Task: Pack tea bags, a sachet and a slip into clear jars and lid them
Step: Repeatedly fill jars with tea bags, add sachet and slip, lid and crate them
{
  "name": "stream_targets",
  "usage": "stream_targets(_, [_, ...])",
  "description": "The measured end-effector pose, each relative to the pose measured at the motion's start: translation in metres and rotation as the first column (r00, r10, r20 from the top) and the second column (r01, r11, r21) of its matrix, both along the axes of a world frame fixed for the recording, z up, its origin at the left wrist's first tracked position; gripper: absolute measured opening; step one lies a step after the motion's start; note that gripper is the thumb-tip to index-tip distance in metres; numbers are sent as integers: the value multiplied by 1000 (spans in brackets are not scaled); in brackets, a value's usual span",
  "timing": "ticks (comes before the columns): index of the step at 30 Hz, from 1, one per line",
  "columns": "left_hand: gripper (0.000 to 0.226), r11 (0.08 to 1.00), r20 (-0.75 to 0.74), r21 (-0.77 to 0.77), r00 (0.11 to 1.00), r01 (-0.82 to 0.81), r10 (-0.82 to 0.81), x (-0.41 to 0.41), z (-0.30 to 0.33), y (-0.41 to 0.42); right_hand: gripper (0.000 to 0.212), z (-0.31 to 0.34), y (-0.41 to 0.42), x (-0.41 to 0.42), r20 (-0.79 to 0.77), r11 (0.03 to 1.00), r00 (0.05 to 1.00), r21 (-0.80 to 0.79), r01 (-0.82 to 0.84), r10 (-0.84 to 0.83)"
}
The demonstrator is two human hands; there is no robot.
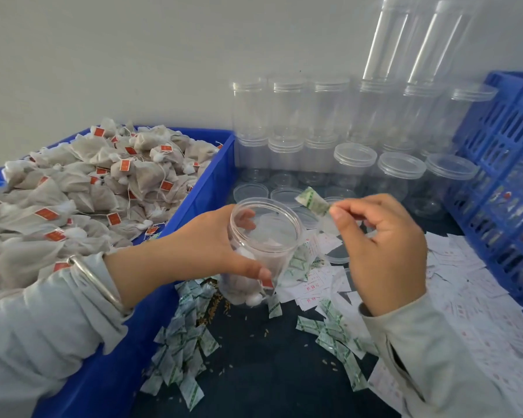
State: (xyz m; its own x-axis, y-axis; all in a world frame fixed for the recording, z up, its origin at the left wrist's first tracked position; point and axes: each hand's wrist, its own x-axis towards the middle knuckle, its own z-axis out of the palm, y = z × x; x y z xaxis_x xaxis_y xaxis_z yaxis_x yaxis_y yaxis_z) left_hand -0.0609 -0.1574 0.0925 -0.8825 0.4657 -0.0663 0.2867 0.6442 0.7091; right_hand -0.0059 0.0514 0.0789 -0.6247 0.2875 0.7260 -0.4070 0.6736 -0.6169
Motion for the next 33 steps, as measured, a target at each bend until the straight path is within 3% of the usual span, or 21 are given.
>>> stream_targets(6, [89,999,7,29,1000,13,-13,2,2,1,21,0,-21,-6,43,980,985,99,-173,169])
stream_targets(9, [91,999,-12,33,999,-33,34,0,2,0,20,-12,-3,-7,73,993,992,45,-110,106])
stream_targets(11, [87,998,-8,38,999,-44,44,-1,3,0,16,-25,12,-11,204,997,978,66,-52,37])
stream_targets(12, [83,998,-3,42,999,-45,45,-1,3,0,15,-34,17,-14,344,991,939,122,-55,10])
stream_targets(14, [76,997,4,54,999,-48,48,-1,2,0,18,-54,25,-16,630,953,773,273,-132,-73])
stream_targets(17, [86,997,-3,44,998,-62,63,-2,1,-1,24,-70,35,-14,811,938,566,295,-181,-145])
stream_targets(22, [96,996,-25,45,996,-81,82,-4,-1,-2,24,-69,56,-18,795,946,565,315,-73,-221])
stream_targets(27, [104,996,-20,20,996,-85,86,-4,-2,-3,20,-72,57,-19,783,961,602,263,-90,-158])
stream_targets(33, [105,995,-2,28,996,-93,93,-4,-2,-3,51,-94,25,-22,764,887,576,442,-137,-292])
